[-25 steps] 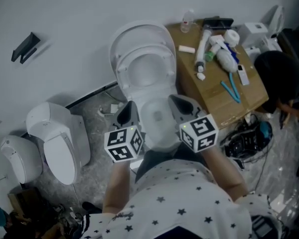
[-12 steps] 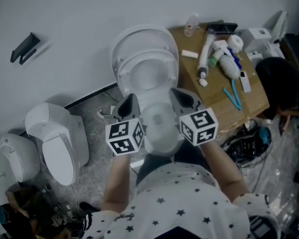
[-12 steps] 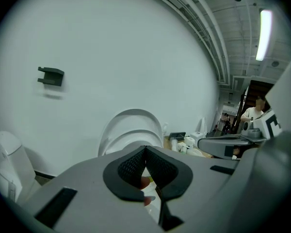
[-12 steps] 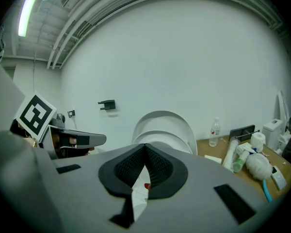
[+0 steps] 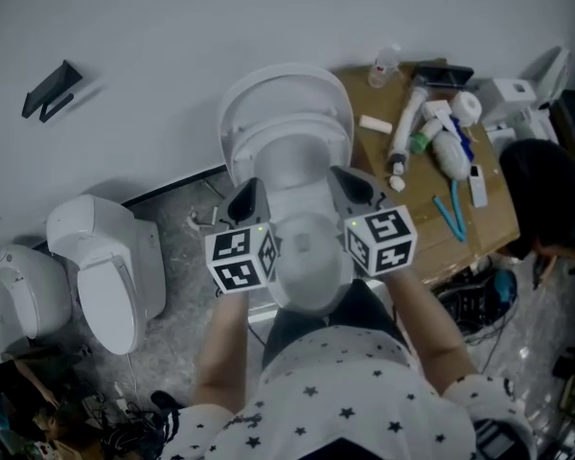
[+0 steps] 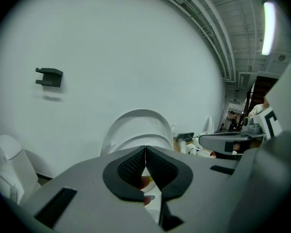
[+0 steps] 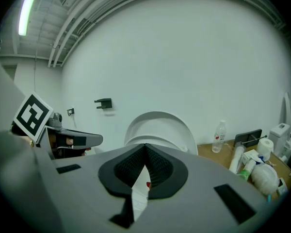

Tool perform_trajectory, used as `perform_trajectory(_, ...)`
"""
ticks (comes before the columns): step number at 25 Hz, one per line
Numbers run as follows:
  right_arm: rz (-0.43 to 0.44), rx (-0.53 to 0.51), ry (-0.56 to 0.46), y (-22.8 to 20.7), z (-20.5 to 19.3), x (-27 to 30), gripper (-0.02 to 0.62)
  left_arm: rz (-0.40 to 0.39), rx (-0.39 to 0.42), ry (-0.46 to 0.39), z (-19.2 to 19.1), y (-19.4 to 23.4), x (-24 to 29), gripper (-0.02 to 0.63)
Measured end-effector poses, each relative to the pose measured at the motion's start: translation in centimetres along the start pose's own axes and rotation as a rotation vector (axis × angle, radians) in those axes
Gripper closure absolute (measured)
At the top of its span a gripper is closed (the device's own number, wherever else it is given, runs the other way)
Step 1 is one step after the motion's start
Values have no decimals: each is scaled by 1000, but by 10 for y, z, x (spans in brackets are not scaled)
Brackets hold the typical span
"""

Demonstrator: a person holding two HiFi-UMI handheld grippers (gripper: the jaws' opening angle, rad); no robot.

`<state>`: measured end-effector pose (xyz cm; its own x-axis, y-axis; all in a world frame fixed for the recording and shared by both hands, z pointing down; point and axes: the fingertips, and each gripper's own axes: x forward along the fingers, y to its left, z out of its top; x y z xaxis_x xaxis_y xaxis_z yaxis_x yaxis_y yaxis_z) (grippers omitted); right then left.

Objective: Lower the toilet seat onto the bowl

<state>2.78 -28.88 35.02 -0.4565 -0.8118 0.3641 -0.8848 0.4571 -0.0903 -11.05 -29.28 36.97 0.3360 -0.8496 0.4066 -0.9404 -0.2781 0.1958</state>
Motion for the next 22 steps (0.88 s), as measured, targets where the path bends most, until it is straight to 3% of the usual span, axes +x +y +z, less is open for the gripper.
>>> perform_trajectory(18,31,-60,47,-38,8,71,586,38,25,33,13,24,65,603)
perform_trajectory(22,33,-72,58,-45,7,82,586,35,33,38,14,25,78,577)
